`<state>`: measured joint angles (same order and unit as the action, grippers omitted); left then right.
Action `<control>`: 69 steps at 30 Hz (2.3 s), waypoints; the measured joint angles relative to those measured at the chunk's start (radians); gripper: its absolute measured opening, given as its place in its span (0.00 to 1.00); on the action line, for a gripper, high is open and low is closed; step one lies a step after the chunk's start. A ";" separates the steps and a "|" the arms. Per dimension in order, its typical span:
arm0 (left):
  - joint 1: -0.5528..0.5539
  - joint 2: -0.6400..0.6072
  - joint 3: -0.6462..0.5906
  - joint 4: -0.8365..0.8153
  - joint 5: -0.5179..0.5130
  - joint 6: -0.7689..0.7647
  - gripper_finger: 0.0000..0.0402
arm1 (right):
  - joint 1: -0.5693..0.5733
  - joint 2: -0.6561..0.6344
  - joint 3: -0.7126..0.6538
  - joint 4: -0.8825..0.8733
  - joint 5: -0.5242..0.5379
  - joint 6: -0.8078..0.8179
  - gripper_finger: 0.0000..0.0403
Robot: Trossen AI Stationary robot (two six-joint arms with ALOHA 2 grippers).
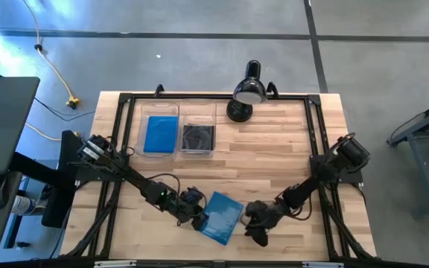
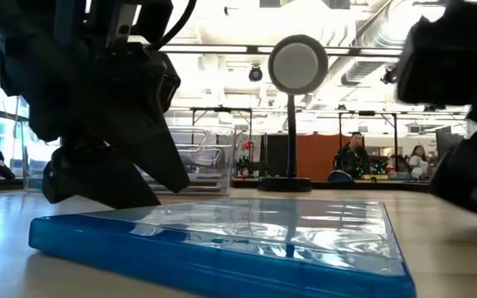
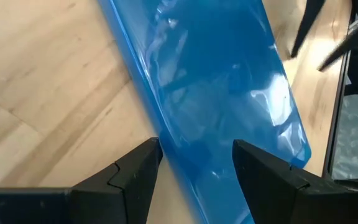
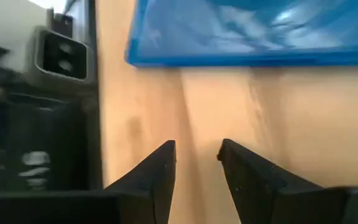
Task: Pick & place jewel cases by type
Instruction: Put the blue CD case into the left transparent bin
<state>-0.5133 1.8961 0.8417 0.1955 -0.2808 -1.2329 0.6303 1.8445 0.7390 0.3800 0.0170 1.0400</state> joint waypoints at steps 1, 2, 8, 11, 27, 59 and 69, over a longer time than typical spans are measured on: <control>0.000 0.000 0.000 0.000 -0.004 0.001 0.52 | 0.011 -0.012 -0.002 -0.026 0.036 -0.029 0.32; 0.000 0.001 0.000 0.000 -0.008 0.002 0.52 | 0.023 -0.024 -0.002 -0.052 0.075 -0.062 0.32; 0.002 0.001 0.000 0.000 -0.006 0.010 0.52 | 0.140 -0.081 0.087 -0.456 0.486 -0.280 0.28; 0.002 0.001 0.000 0.000 0.004 0.015 0.52 | 0.187 -0.082 0.128 -0.642 0.678 -0.339 0.26; 0.003 -0.165 -0.007 -0.272 0.138 0.317 0.52 | 0.050 -0.078 -0.075 -0.155 0.511 -0.546 0.38; -0.229 -0.007 -0.001 0.000 -0.101 0.507 0.52 | -0.043 -0.047 -0.080 -0.004 0.354 -0.654 0.34; -0.221 -0.006 -0.002 0.022 -0.152 0.550 0.52 | -0.042 0.032 -0.079 0.112 0.367 -0.626 0.32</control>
<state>-0.7346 1.8904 0.8394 0.2174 -0.4332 -0.6830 0.5884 1.8769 0.6598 0.4922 0.3845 0.4138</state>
